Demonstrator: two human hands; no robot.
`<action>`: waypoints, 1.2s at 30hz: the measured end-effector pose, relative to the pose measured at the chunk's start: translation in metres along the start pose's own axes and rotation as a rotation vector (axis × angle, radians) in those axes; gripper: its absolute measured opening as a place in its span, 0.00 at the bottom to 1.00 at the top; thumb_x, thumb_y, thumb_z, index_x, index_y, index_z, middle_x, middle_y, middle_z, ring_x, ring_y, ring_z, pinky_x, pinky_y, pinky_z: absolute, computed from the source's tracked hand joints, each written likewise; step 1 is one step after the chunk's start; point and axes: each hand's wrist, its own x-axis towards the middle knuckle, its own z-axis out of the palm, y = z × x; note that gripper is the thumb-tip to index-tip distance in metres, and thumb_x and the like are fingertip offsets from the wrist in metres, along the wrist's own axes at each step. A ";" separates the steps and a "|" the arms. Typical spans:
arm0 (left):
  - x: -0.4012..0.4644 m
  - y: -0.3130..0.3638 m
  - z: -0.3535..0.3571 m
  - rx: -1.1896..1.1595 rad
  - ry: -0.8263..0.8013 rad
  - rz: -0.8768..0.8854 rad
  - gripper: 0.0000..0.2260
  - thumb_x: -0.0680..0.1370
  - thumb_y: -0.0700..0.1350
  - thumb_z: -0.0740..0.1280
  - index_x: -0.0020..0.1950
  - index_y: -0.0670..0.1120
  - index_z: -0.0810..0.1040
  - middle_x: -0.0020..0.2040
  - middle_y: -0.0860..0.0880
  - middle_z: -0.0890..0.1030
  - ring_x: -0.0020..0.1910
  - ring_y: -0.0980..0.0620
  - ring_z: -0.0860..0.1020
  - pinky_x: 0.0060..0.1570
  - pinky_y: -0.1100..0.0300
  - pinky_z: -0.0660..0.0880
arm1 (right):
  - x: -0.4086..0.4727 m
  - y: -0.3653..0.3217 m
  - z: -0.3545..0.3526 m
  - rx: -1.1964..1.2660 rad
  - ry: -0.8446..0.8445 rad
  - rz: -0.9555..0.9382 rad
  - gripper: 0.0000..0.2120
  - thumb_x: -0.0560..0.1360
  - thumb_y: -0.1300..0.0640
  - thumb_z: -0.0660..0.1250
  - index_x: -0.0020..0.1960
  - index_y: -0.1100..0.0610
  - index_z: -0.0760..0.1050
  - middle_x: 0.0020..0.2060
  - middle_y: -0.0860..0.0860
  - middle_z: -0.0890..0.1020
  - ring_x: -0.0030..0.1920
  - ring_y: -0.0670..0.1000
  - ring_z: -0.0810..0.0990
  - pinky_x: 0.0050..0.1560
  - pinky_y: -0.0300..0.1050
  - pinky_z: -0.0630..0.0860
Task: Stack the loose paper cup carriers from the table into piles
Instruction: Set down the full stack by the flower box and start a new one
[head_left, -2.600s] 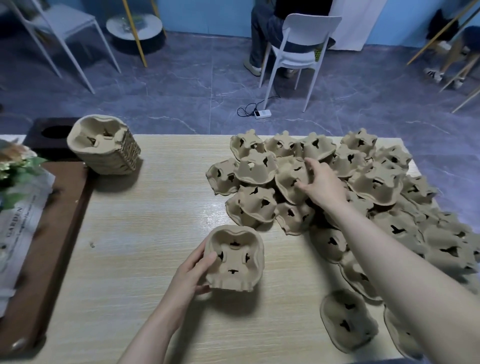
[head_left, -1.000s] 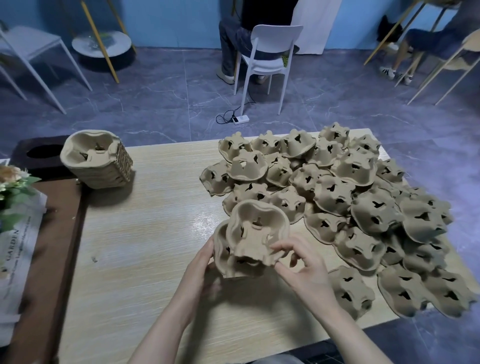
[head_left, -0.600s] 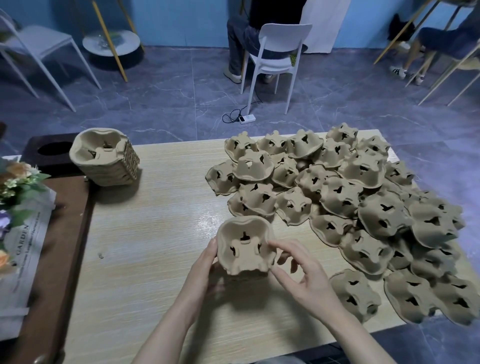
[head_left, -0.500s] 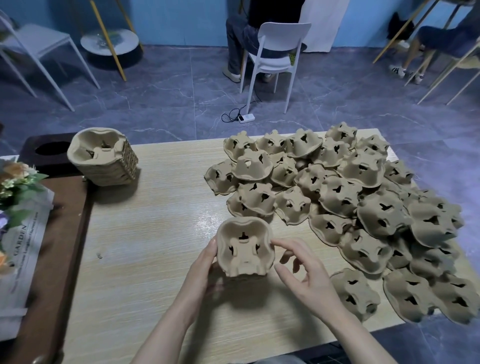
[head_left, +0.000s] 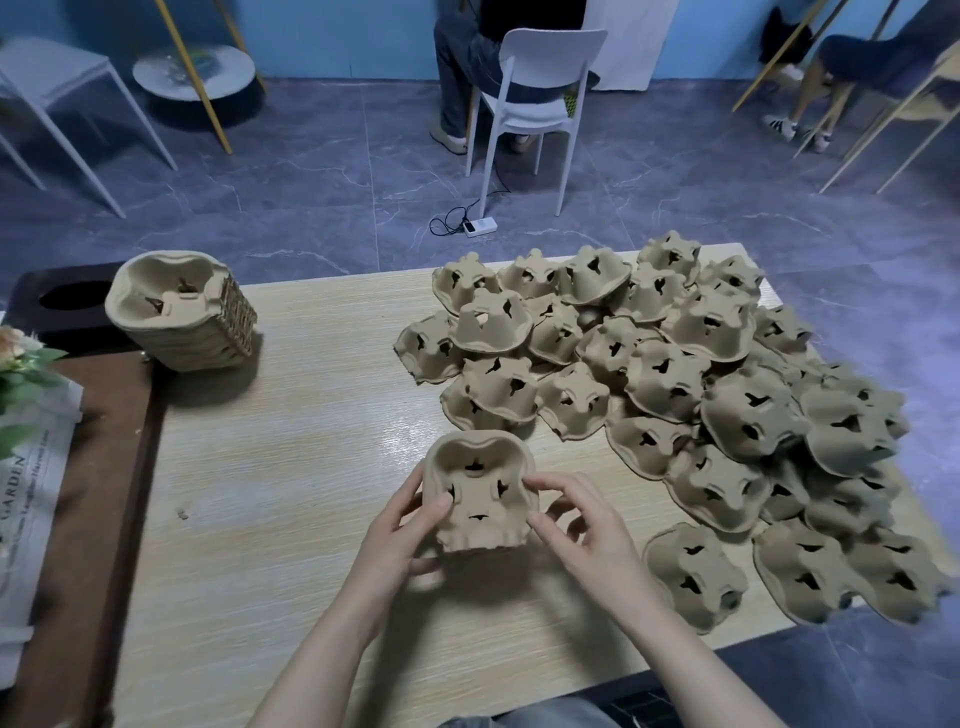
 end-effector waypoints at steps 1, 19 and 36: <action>0.000 -0.001 0.000 -0.004 -0.003 0.008 0.34 0.62 0.64 0.74 0.69 0.67 0.71 0.62 0.57 0.81 0.58 0.57 0.81 0.57 0.44 0.79 | 0.000 0.000 -0.002 -0.008 0.002 -0.005 0.17 0.75 0.61 0.71 0.59 0.43 0.77 0.52 0.41 0.78 0.45 0.48 0.79 0.42 0.43 0.74; 0.021 -0.002 0.034 0.039 -0.143 0.008 0.34 0.62 0.57 0.77 0.68 0.61 0.76 0.60 0.55 0.82 0.55 0.55 0.83 0.54 0.42 0.80 | -0.071 0.076 -0.097 -0.506 0.374 0.411 0.25 0.74 0.49 0.70 0.70 0.47 0.70 0.59 0.47 0.73 0.50 0.48 0.76 0.42 0.47 0.74; 0.024 0.002 0.040 0.043 -0.114 -0.020 0.20 0.76 0.49 0.72 0.67 0.59 0.76 0.58 0.57 0.83 0.55 0.57 0.82 0.56 0.42 0.79 | -0.054 0.041 -0.089 -0.586 0.307 0.366 0.48 0.68 0.51 0.78 0.79 0.45 0.51 0.55 0.45 0.72 0.47 0.48 0.75 0.40 0.41 0.68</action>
